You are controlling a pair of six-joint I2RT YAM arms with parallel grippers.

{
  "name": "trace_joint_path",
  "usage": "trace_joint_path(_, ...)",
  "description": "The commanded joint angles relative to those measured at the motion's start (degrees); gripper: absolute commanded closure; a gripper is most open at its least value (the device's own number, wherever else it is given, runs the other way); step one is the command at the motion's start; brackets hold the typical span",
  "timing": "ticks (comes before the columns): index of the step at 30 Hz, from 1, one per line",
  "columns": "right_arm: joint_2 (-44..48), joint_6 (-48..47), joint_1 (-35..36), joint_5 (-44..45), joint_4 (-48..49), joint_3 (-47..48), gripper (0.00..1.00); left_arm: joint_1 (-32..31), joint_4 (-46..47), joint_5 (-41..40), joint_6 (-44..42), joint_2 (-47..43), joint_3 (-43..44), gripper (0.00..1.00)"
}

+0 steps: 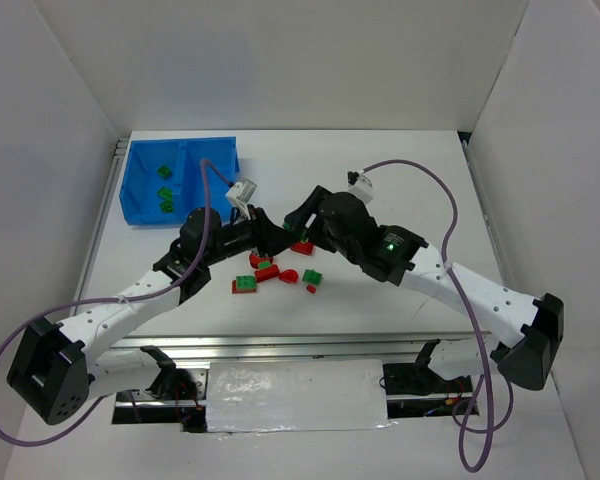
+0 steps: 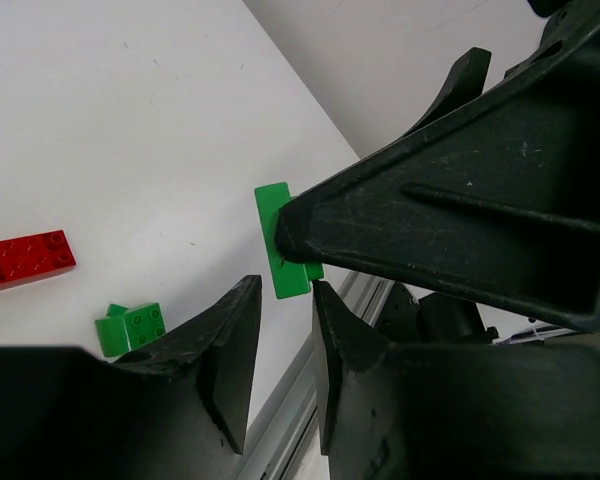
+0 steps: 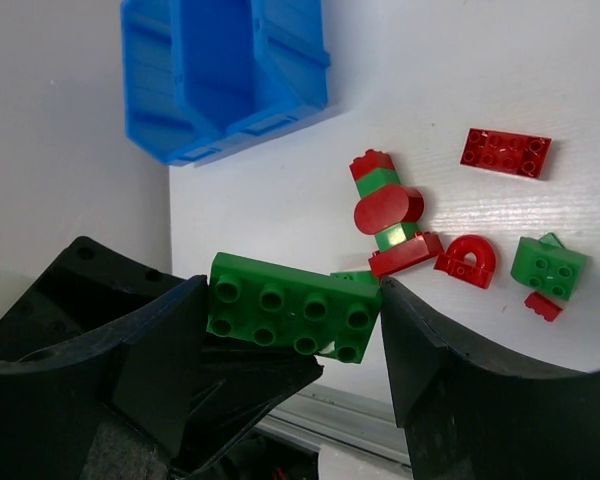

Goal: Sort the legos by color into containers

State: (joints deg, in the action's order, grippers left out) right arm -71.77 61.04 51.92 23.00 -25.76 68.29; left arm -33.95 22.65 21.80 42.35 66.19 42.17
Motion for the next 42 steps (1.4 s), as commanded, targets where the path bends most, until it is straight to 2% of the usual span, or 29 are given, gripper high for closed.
trace_joint_path(1,-1.4,0.4,1.4,0.7,1.5,3.8,0.79,-0.1,4.5,-0.5,0.1,-0.1,2.0,0.61)
trace_joint_path(4,-2.1,0.6,1.5,1.2,1.6,3.8,0.79,-0.1,4.9,-0.5,0.5,-0.7,1.9,0.62)
trace_joint_path(6,-2.1,0.4,1.5,0.9,2.1,3.5,0.79,-0.2,4.2,-0.6,0.4,-1.0,2.4,0.82)
trace_joint_path(8,-2.2,0.2,1.5,0.8,2.5,3.3,0.78,-0.1,3.0,-1.3,-0.2,-1.2,3.0,0.97)
trace_joint_path(9,-2.2,0.3,1.5,0.8,2.6,3.3,0.78,-0.1,2.7,-1.7,-0.4,-1.3,3.1,1.0)
trace_joint_path(11,-2.1,0.0,1.7,0.6,3.0,3.0,0.77,-0.1,2.8,-2.6,-0.7,-1.9,2.6,1.0)
trace_joint_path(12,-2.0,-0.3,1.5,0.2,3.3,2.8,0.71,-0.1,2.9,-3.3,-0.7,-2.3,2.3,1.0)
trace_joint_path(14,-1.4,-0.7,1.4,-0.2,4.5,2.1,0.47,-0.1,2.5,-5.5,-0.7,-3.3,1.6,1.0)
trace_joint_path(16,-0.6,-1.1,1.4,-0.2,5.5,1.2,0.35,-0.1,1.5,-7.0,-1.5,-4.1,1.4,1.0)
trace_joint_path(17,-0.2,-1.0,1.3,-0.2,6.0,0.8,0.26,-0.1,1.3,-7.4,-1.7,-4.3,1.4,1.0)
trace_joint_path(20,0.4,-1.0,0.6,-1.4,7.7,-0.4,0.34,-0.1,0.9,-7.9,-2.2,-4.7,1.3,1.0)
trace_joint_path(22,0.1,-1.2,0.4,-3.0,8.8,-1.0,0.51,-0.1,0.9,-7.8,-2.4,-4.5,1.5,1.0)
trace_joint_path(24,-0.4,-0.7,0.1,-3.6,8.7,-1.0,0.54,-0.1,0.9,-7.3,-2.1,-4.2,1.8,1.0)
trace_joint_path(25,-0.6,-0.8,0.1,-3.8,8.7,-0.9,0.61,-0.1,1.0,-6.8,-2.3,-4.1,1.8,1.0)
trace_joint_path(27,-0.7,-0.7,0.0,-3.8,8.9,-0.9,0.63,-0.1,0.7,-6.6,-2.4,-3.9,2.0,1.0)
trace_joint_path(29,-0.4,-0.6,0.0,-3.5,9.0,-1.1,0.73,-0.1,-0.3,-6.9,-2.8,-3.8,2.3,1.0)
trace_joint_path(32,-0.1,-0.3,0.0,-2.3,8.4,-1.2,0.76,-0.1,-2.3,-7.1,-3.8,-3.5,3.0,0.91)
trace_joint_path(33,0.0,-0.4,0.0,-2.0,8.0,-1.1,0.76,-0.1,-2.7,-7.4,-3.8,-3.4,2.9,0.8)
trace_joint_path(35,-0.2,-0.1,0.0,-0.9,7.0,-0.7,0.76,-0.1,-3.7,-7.7,-4.0,-3.3,2.7,0.67)
trace_joint_path(36,-0.2,-0.1,0.0,-0.7,6.9,-0.7,0.76,-0.1,-3.7,-7.8,-4.0,-3.1,2.7,0.52)
trace_joint_path(39,-0.4,0.0,0.0,0.2,6.4,-0.8,0.76,-0.1,-4.2,-7.9,-3.9,-2.8,2.6,0.16)
trace_joint_path(42,-0.6,0.2,0.0,1.5,5.7,-0.7,0.76,-0.1,-4.2,-7.2,-3.9,-2.7,2.6,0.08)
